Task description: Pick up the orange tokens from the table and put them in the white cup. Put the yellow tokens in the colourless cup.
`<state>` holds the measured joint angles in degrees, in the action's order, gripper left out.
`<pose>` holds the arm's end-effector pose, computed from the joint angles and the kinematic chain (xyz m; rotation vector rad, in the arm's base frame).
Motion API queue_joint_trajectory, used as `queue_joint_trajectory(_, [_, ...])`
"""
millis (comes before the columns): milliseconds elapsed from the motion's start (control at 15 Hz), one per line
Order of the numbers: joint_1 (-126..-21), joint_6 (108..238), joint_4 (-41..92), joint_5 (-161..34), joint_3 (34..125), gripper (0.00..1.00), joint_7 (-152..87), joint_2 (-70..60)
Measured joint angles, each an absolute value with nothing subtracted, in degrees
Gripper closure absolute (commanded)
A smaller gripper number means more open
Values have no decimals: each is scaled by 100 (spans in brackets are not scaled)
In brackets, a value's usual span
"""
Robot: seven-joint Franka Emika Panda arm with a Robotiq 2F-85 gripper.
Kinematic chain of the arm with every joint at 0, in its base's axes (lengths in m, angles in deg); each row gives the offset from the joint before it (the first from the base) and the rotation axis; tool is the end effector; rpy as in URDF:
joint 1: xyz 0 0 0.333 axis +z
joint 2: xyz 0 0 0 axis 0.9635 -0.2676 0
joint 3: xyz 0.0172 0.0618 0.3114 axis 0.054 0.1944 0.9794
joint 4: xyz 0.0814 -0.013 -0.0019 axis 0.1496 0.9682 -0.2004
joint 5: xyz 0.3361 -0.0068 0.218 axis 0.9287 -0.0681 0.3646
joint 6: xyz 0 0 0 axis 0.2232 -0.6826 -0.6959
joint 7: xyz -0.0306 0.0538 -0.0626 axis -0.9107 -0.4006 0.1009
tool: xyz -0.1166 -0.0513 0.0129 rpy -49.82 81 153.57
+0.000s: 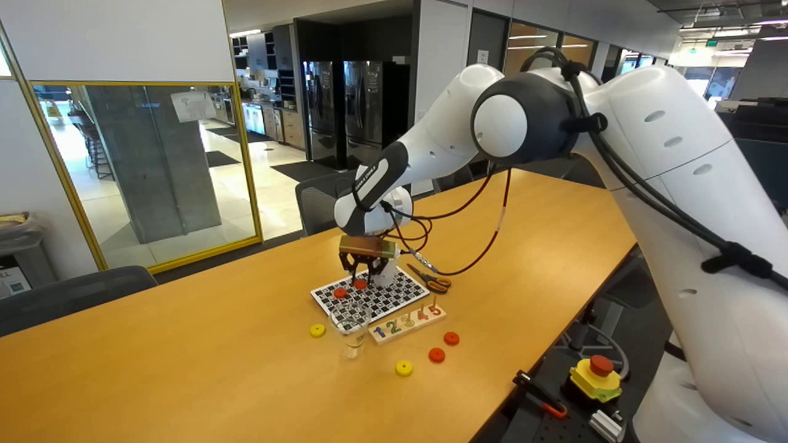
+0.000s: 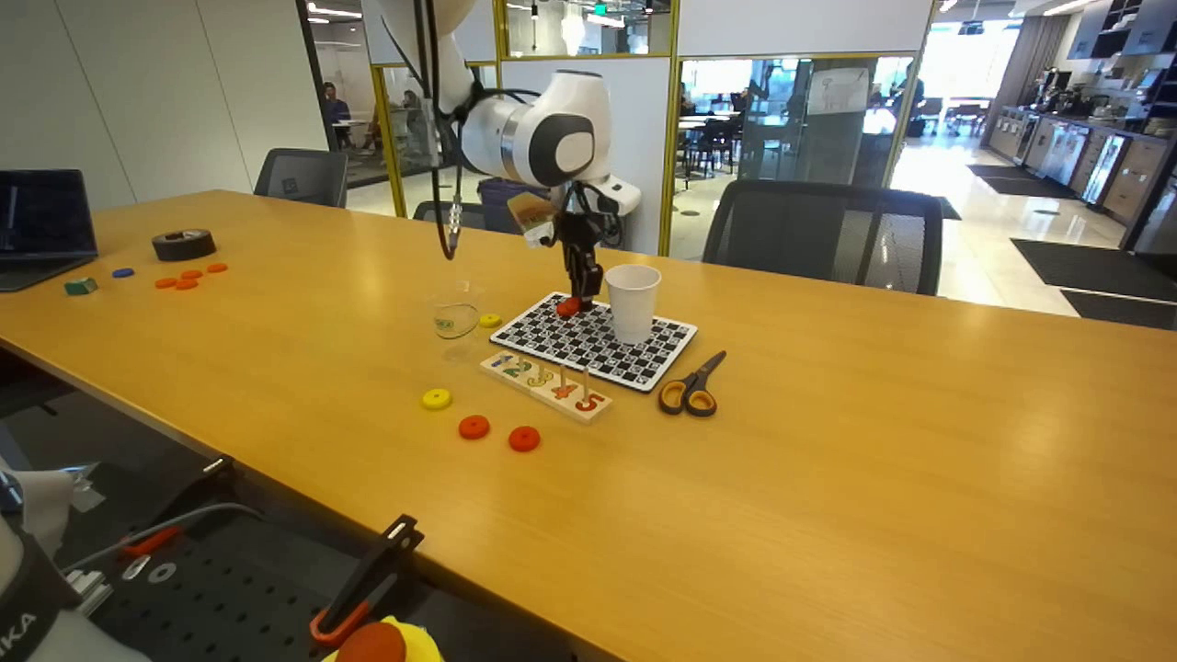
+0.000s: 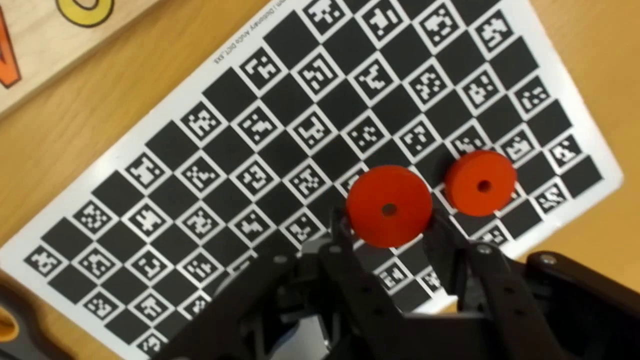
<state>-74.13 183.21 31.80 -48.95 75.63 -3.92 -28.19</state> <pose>0.6863 -0.0814 0.1718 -2.8002 1.2518 -0.1616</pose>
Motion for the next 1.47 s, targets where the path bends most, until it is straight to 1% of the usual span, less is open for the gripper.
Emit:
queue_joint_trajectory(533, [-7422,18110,3184,-5115,7454,80,-586,-1879])
queue_joint_trajectory(1000, [-7387,17693,3184,-6160,7046,80,-474,-1982])
queue_joint_trajectory(1333, [-7387,17608,3145,-6289,7024,80,-467,-2195])
queue_joint_trajectory(1400, [-7387,17607,3127,-6289,7024,77,-467,-2229])
queue_joint_trajectory(1467, [-7387,17607,3107,-6289,7022,50,-467,-2258])
